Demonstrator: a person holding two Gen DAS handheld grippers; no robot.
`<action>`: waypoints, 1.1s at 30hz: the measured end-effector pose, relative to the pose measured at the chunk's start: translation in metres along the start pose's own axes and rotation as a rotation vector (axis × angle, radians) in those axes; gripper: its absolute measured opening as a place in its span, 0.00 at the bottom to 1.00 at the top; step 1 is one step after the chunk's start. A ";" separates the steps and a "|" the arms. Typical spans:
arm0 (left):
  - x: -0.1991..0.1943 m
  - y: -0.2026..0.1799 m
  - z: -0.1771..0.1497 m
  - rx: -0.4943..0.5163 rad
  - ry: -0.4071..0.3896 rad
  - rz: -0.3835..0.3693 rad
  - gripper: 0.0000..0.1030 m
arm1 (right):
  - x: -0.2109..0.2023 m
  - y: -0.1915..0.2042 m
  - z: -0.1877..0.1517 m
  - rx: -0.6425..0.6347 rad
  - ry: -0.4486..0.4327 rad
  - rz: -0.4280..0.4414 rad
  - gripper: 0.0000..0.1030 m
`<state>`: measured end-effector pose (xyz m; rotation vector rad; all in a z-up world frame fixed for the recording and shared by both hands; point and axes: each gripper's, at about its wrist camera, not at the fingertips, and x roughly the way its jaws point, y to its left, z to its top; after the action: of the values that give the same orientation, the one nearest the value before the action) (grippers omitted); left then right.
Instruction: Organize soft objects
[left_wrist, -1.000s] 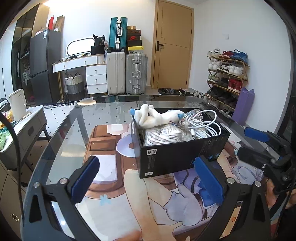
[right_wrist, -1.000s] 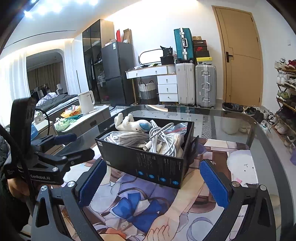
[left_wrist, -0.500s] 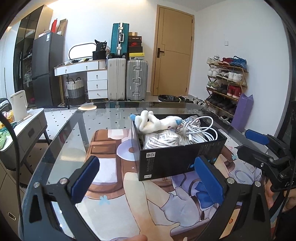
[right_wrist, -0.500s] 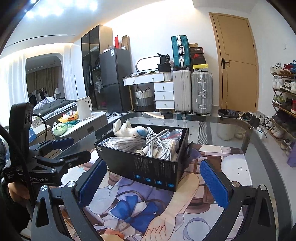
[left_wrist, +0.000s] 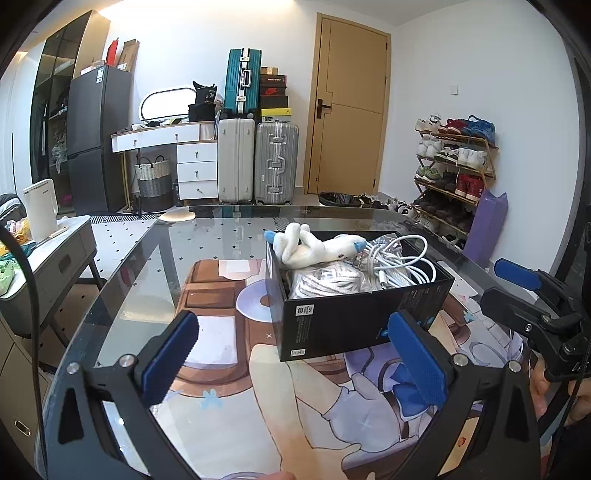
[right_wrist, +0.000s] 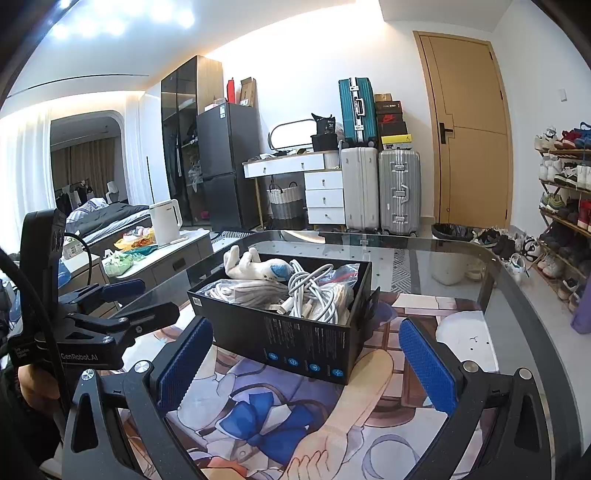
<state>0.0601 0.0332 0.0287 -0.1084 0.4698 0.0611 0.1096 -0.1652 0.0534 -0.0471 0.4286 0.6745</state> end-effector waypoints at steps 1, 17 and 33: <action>0.000 0.000 0.000 0.002 0.000 -0.001 1.00 | 0.000 0.000 0.000 0.000 0.001 0.000 0.99; -0.004 -0.004 0.001 0.019 -0.019 0.005 1.00 | -0.001 0.001 0.000 0.000 0.000 0.002 0.99; -0.003 -0.006 0.000 0.021 -0.020 0.007 1.00 | -0.001 0.001 0.000 -0.001 0.000 0.001 0.99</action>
<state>0.0576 0.0272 0.0307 -0.0855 0.4511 0.0637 0.1088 -0.1651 0.0536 -0.0477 0.4279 0.6758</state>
